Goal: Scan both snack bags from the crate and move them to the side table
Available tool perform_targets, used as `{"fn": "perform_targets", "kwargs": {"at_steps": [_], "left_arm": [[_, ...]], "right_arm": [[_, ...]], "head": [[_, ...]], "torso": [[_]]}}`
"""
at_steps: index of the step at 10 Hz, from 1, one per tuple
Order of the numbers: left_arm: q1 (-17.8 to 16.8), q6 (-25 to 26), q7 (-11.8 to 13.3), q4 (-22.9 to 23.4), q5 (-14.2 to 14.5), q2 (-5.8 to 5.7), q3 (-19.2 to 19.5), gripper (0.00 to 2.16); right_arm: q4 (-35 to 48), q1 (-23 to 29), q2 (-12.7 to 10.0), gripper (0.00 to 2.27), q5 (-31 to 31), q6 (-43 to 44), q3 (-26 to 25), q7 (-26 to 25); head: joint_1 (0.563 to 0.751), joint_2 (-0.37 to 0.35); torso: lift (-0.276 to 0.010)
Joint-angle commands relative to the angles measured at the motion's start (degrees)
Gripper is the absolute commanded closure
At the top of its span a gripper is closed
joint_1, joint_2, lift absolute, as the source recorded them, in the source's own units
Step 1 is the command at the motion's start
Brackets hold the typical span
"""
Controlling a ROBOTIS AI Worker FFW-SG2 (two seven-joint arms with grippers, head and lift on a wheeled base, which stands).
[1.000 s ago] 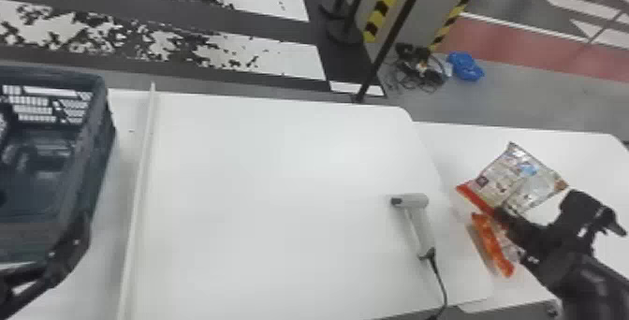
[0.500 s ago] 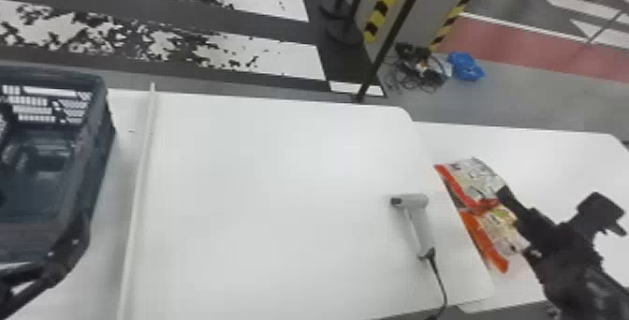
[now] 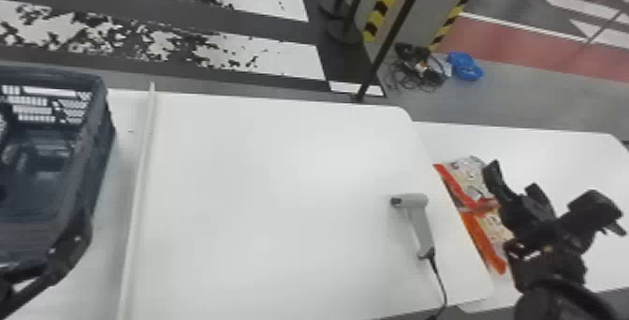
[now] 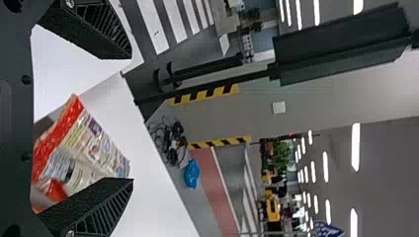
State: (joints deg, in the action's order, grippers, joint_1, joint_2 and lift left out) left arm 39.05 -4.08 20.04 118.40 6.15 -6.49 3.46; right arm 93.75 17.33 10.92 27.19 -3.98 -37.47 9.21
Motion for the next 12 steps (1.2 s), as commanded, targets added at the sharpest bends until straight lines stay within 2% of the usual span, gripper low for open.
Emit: {"fn": "perform_targets", "kwargs": {"at_steps": [1, 2, 4, 5, 6, 7, 9, 12], "left_arm": [[0.1, 0.0, 0.0, 0.2, 0.0, 0.33, 0.0, 0.08], [0.4, 0.0, 0.0, 0.3, 0.0, 0.33, 0.0, 0.08], [0.6, 0.0, -0.7, 0.6, 0.0, 0.51, 0.1, 0.08], [0.8, 0.0, -3.1, 0.6, 0.0, 0.51, -0.3, 0.08], [0.8, 0.2, -5.4, 0.6, 0.0, 0.51, -0.8, 0.08], [0.8, 0.3, -6.5, 0.6, -0.1, 0.51, -1.3, 0.08], [1.1, 0.3, -8.1, 0.6, 0.4, 0.51, -1.5, 0.08], [1.1, 0.3, -9.7, 0.6, 0.5, 0.42, -2.2, 0.08]], "right_arm": [[7.5, 6.1, -3.0, 0.04, -3.1, 8.9, 8.1, -1.7], [10.5, 8.5, -4.9, 0.04, -6.7, 13.2, 12.6, -3.0], [13.6, 10.8, -8.1, 0.04, -10.2, 13.3, 18.0, -3.1], [14.3, 11.9, -9.2, 0.04, -11.5, 13.5, 20.5, -3.1], [14.4, 13.2, -9.8, 0.04, -13.4, 14.6, 23.1, -3.8], [14.4, 14.1, -10.4, 0.04, -16.4, 16.3, 25.6, -4.8], [14.4, 15.8, -11.0, 0.04, -20.4, 17.2, 29.5, -5.6], [14.5, 18.1, -11.0, 0.04, -22.2, 17.0, 32.7, -6.8]], "head": [[0.695, -0.350], [0.695, -0.350], [0.695, -0.350], [0.695, -0.342], [0.695, -0.290], [0.695, -0.245], [0.695, -0.193], [0.695, -0.109]], "torso": [[-0.075], [-0.075], [-0.075], [-0.075], [-0.075], [-0.075], [-0.075], [-0.075]]}}
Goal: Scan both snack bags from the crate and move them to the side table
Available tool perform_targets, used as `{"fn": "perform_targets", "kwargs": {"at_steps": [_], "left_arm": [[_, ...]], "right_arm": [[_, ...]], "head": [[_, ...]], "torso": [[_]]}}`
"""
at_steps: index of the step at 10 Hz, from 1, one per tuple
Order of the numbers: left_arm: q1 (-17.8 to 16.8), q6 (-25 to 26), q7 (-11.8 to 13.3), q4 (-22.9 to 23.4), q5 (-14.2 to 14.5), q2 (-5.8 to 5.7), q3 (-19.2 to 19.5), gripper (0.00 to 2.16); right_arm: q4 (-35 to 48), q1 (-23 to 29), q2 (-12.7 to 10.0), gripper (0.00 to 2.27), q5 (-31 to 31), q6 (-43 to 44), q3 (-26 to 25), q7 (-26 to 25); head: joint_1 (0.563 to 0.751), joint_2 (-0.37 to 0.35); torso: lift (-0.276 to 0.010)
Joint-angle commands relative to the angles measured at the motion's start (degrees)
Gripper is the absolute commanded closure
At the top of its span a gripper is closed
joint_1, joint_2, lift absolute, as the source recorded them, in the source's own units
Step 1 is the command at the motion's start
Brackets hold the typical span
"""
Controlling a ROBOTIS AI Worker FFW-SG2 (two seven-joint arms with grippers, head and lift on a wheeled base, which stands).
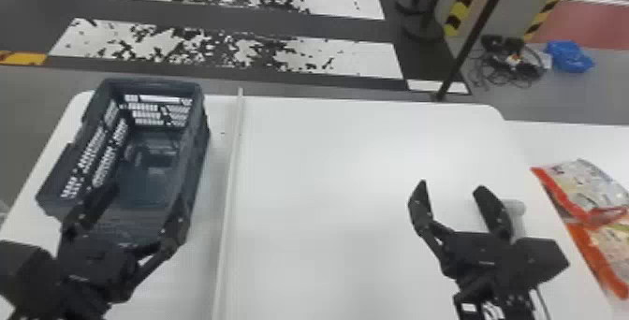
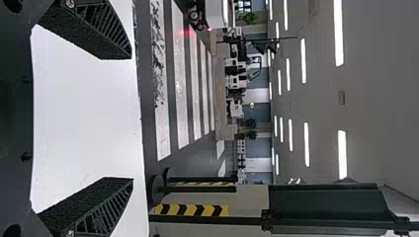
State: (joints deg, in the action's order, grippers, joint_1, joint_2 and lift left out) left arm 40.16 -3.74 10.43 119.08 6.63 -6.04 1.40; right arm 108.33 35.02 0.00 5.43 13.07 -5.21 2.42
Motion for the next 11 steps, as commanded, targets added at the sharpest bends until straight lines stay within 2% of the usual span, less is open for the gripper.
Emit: {"fn": "perform_targets", "kwargs": {"at_steps": [1, 5, 11], "left_arm": [[-0.1, 0.0, -0.8, -0.1, 0.0, 0.06, -0.8, 0.08], [-0.6, -2.6, -2.3, -1.3, -0.2, 0.15, -1.7, 0.08], [-1.7, -2.6, -3.1, -2.3, -0.2, 0.50, -1.9, 0.08]], "right_arm": [[0.0, 0.8, -0.1, 0.04, -2.4, 0.0, 1.1, -0.9], [-0.7, 1.7, 0.2, 0.04, -2.5, 0.9, 1.9, -1.0], [-0.4, 1.9, 0.3, 0.04, -2.5, 1.7, 2.4, -1.5]], "head": [[0.695, -0.102], [0.695, -0.090], [0.695, -0.081]], "torso": [[-0.075], [-0.075], [-0.075]]}}
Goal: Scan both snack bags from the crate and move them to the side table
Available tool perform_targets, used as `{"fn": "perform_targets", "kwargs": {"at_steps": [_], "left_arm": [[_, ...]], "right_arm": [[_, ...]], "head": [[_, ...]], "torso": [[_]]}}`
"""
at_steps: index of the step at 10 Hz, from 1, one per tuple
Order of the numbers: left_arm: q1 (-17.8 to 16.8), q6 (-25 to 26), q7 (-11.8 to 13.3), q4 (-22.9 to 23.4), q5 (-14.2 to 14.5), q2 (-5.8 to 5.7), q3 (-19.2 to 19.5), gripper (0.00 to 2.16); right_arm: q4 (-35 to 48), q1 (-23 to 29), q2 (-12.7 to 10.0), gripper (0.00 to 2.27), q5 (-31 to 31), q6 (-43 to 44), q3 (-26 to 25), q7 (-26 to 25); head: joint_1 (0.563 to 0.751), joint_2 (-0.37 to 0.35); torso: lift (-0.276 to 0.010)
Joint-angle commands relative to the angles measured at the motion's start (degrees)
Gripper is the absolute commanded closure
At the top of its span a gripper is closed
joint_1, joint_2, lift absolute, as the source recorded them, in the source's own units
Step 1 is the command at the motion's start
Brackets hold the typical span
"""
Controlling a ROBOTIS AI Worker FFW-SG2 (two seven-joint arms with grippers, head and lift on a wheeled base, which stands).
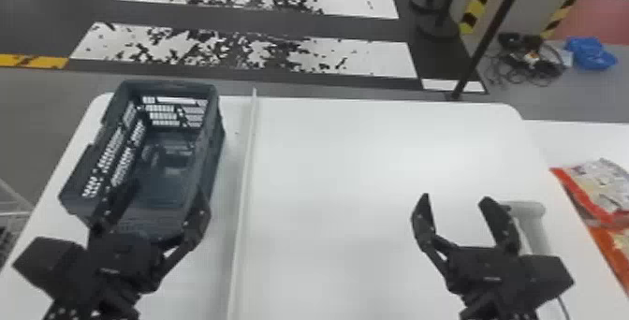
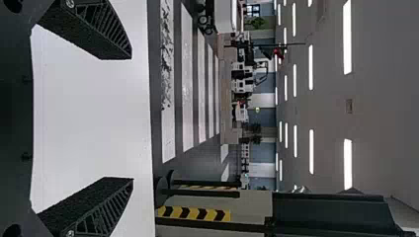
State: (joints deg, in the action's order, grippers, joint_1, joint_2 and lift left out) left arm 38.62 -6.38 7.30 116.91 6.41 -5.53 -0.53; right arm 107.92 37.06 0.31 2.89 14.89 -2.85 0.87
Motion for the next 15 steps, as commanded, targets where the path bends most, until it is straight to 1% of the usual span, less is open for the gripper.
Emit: {"fn": "perform_targets", "kwargs": {"at_steps": [1, 6, 15], "left_arm": [[-0.2, 0.0, -0.1, -0.3, 0.0, 0.00, 0.0, 0.08], [-0.9, 0.2, -0.3, -1.1, 0.0, -0.09, 0.0, 0.08], [-0.8, 0.9, -0.3, -0.8, 0.1, -0.18, -0.3, 0.08]], "right_arm": [[-0.2, -0.3, -0.1, 0.04, -0.2, -0.1, 0.1, 0.0], [-0.4, -0.4, -0.3, 0.05, -0.3, -0.3, 0.5, 0.0], [-0.5, -0.5, -0.1, 0.06, -0.4, -0.3, 0.7, 0.0]], "head": [[0.695, -0.078], [0.695, -0.070], [0.695, -0.066]], "torso": [[-0.075], [-0.075], [-0.075]]}}
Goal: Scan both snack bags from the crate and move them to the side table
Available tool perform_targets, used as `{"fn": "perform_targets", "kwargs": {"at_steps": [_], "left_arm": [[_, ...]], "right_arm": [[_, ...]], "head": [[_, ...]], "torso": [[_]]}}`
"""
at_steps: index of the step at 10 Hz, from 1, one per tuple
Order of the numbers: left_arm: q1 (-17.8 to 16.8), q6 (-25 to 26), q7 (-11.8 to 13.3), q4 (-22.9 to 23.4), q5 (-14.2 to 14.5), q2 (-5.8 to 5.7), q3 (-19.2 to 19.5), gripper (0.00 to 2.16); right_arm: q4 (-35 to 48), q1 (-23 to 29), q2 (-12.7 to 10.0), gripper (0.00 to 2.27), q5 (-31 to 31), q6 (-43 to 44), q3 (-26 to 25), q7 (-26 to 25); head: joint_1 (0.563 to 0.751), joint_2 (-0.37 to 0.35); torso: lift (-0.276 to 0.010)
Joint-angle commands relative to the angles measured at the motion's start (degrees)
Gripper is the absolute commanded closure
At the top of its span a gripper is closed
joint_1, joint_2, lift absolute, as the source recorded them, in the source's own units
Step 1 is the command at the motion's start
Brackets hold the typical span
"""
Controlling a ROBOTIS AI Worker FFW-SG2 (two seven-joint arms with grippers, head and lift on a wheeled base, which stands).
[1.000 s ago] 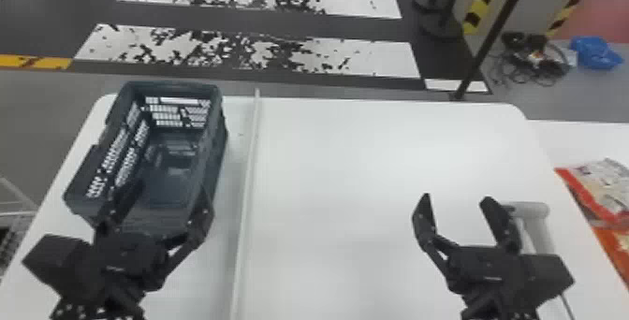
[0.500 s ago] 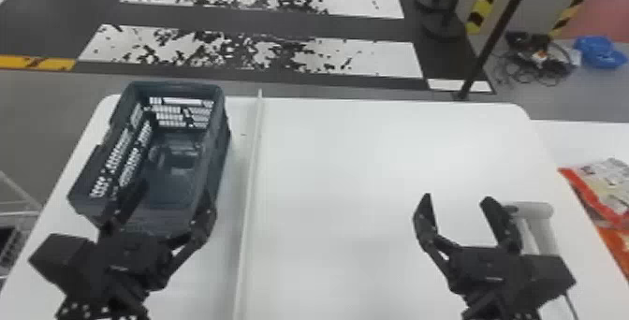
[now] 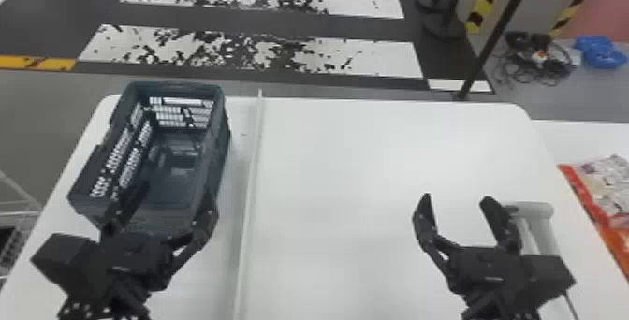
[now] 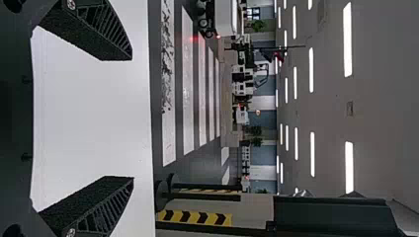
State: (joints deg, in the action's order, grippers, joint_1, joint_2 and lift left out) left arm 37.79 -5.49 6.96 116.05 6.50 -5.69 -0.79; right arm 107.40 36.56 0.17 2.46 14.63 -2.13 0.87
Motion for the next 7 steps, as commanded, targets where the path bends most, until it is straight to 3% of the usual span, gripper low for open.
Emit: {"fn": "perform_targets", "kwargs": {"at_steps": [1, 7], "left_arm": [[0.0, 0.0, 0.0, 0.1, 0.0, -0.02, -0.2, 0.09], [-0.1, 0.4, -0.5, 0.0, 0.2, -0.20, -0.2, 0.09]], "right_arm": [[0.0, 0.0, 0.0, 0.06, 0.0, 0.0, 0.0, 0.0], [0.1, -0.2, -0.1, 0.06, 0.4, -0.7, 0.1, 0.0]], "head": [[0.695, -0.066], [0.695, -0.065]], "torso": [[-0.075], [-0.075]]}}
